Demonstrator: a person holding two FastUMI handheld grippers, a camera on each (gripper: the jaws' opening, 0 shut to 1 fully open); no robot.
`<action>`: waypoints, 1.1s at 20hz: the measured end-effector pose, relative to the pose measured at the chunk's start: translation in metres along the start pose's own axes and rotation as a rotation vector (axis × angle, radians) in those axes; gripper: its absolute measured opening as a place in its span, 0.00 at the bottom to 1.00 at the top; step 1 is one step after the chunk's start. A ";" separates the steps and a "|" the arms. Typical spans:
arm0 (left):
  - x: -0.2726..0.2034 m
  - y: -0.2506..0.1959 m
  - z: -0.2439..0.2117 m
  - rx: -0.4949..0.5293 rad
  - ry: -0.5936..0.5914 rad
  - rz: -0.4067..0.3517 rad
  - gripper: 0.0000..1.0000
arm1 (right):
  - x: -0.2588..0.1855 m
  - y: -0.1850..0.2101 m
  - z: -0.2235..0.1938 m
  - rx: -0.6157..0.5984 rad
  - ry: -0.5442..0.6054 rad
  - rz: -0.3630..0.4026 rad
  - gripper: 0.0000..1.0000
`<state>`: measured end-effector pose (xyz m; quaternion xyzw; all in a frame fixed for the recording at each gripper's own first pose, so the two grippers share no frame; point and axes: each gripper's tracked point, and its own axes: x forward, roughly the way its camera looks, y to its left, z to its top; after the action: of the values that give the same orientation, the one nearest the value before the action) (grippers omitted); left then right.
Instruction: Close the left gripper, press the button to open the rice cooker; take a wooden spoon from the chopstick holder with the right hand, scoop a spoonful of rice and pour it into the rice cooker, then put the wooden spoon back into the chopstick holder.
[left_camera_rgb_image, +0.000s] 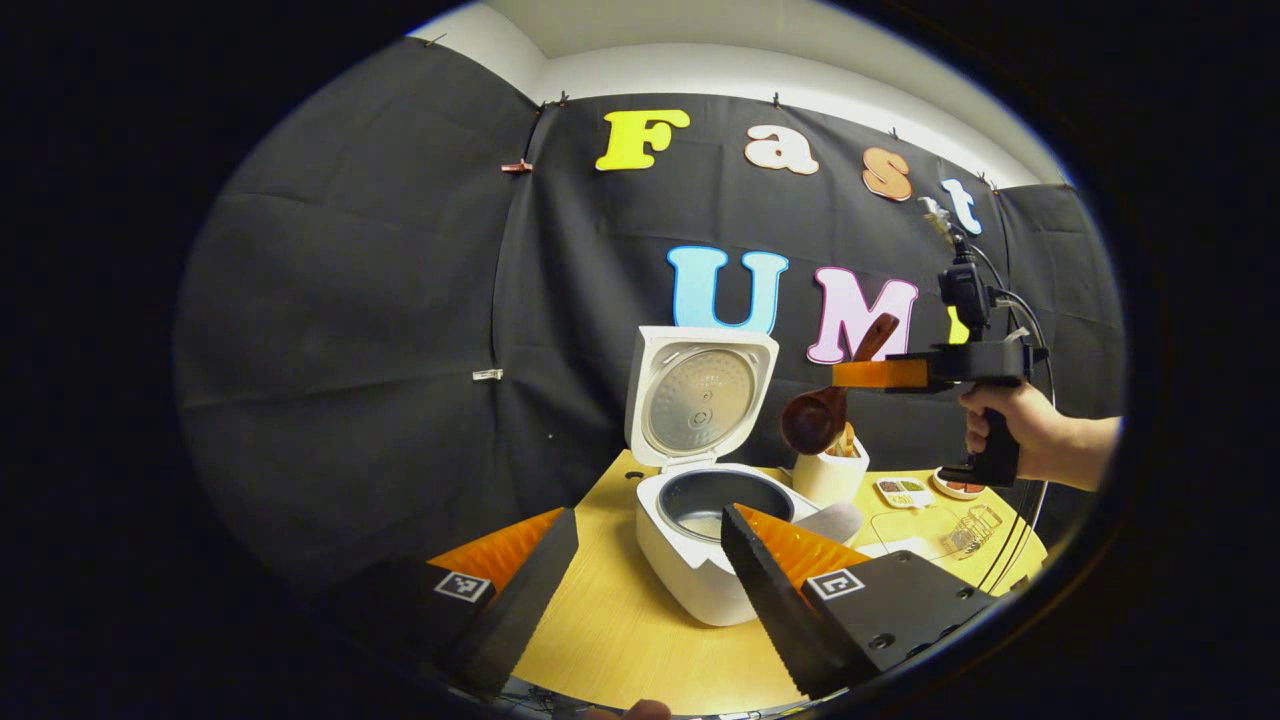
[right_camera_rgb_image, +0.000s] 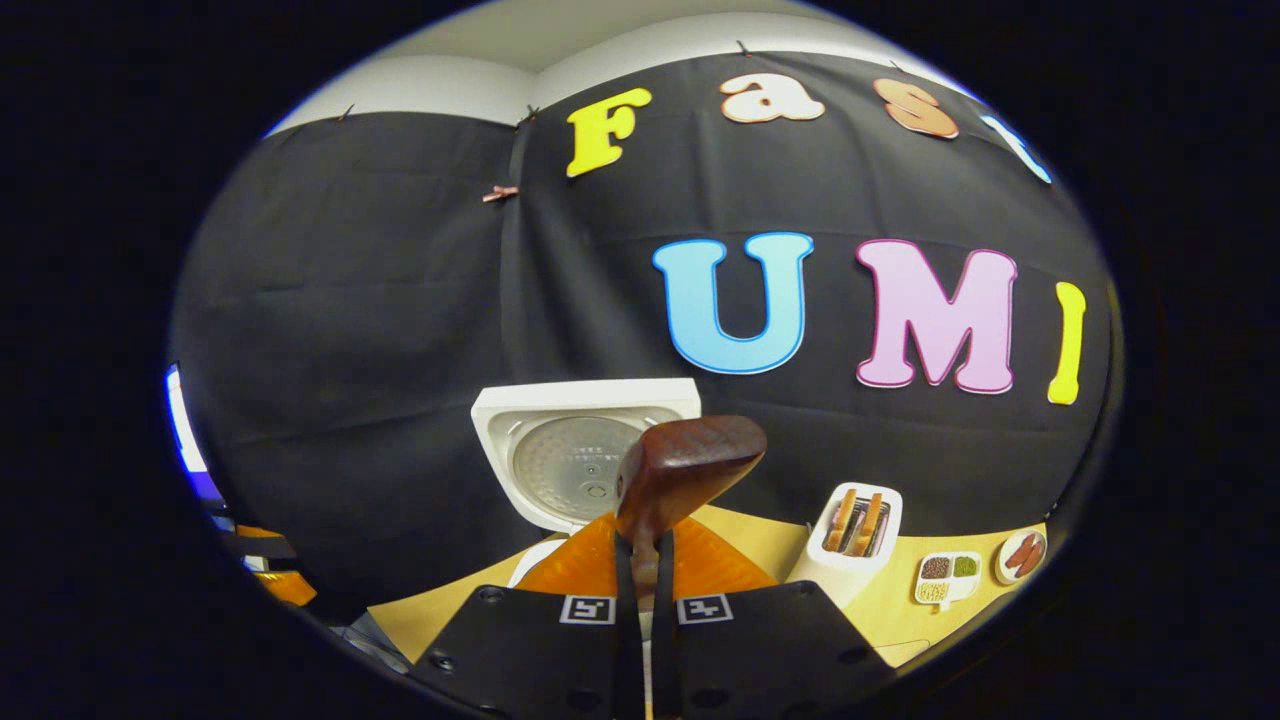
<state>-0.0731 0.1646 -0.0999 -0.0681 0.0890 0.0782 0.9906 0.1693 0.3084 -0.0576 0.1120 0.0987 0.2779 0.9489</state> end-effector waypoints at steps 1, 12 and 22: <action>0.000 -0.004 0.002 0.004 -0.002 -0.006 0.99 | -0.010 -0.007 0.006 0.018 -0.013 -0.005 0.07; 0.006 -0.045 0.018 0.040 -0.019 -0.058 0.99 | -0.145 -0.136 0.024 0.177 -0.070 -0.164 0.08; 0.016 -0.089 0.027 0.082 -0.018 -0.070 0.99 | -0.228 -0.266 -0.024 0.227 -0.003 -0.365 0.08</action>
<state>-0.0378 0.0835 -0.0654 -0.0296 0.0805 0.0406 0.9955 0.1092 -0.0314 -0.1234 0.1989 0.1465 0.0883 0.9650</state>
